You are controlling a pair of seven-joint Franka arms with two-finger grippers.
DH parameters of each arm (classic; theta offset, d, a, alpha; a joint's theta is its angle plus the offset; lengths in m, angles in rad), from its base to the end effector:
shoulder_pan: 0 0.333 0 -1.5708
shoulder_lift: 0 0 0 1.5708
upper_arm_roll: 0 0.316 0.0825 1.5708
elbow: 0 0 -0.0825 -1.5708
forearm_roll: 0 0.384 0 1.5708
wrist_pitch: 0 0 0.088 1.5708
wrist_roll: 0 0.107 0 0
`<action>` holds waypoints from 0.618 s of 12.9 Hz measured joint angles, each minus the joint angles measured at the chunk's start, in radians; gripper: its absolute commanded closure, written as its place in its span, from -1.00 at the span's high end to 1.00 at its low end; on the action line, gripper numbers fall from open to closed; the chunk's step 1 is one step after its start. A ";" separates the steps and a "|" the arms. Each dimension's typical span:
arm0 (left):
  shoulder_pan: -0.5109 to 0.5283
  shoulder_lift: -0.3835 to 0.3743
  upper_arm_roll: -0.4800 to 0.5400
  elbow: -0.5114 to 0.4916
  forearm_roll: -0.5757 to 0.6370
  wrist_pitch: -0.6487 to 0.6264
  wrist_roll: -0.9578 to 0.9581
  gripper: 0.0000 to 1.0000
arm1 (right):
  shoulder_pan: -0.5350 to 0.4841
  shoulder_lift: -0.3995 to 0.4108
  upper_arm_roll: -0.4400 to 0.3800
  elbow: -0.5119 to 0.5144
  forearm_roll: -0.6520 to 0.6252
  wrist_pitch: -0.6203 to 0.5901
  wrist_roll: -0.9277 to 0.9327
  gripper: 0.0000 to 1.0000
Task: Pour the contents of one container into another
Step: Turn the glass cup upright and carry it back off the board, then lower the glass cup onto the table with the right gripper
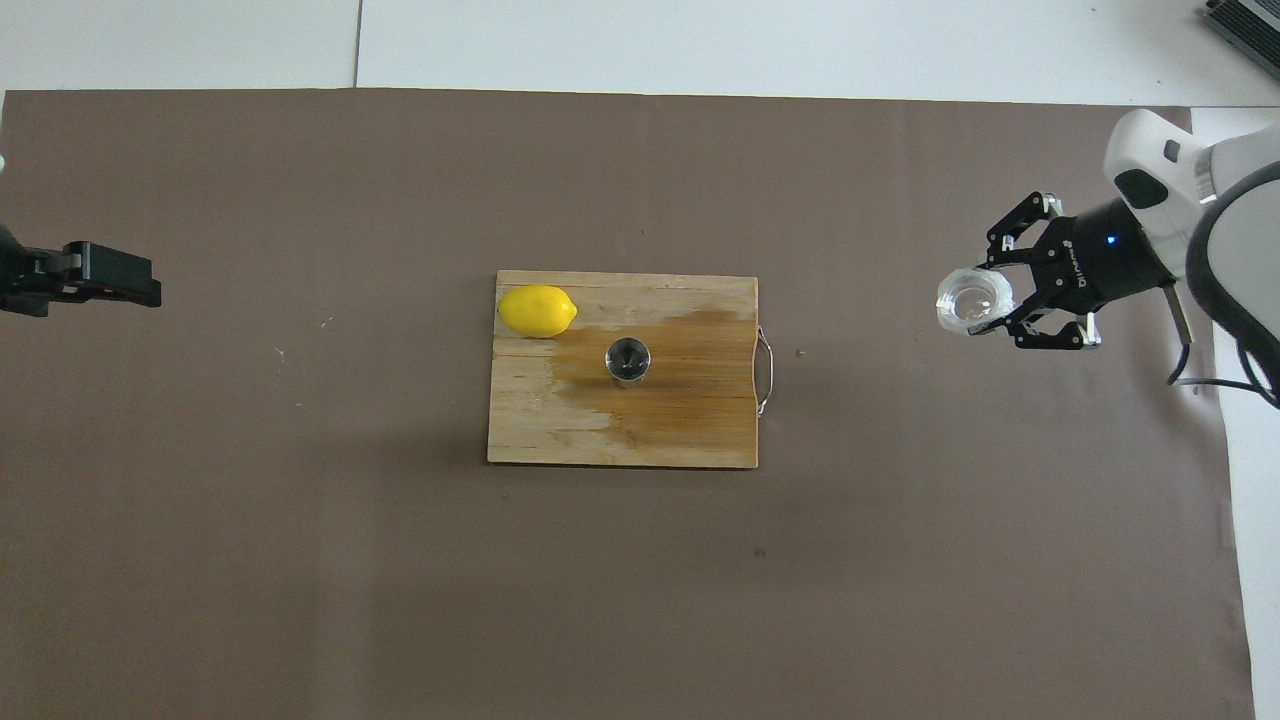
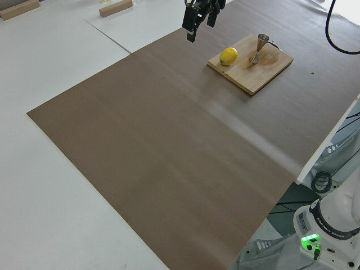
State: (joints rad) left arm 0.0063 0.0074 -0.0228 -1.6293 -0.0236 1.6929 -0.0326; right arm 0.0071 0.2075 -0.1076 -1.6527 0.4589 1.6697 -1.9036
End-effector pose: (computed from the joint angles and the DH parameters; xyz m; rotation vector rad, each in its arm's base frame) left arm 0.5672 -0.0116 0.6036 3.1152 0.0285 0.0866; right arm 0.6079 -0.0130 0.4824 -1.7891 -2.0642 -0.3636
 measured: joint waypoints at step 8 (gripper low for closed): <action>0.000 0.000 0.000 0.000 0.000 0.000 0.000 1.00 | -0.016 -0.015 -0.234 -0.193 0.091 0.084 -0.202 -0.38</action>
State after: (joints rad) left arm 0.0063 0.0074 -0.0228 -1.6293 -0.0236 1.6929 -0.0326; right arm -0.0092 0.1924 -0.3416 -1.8453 0.5498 1.7535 -2.1059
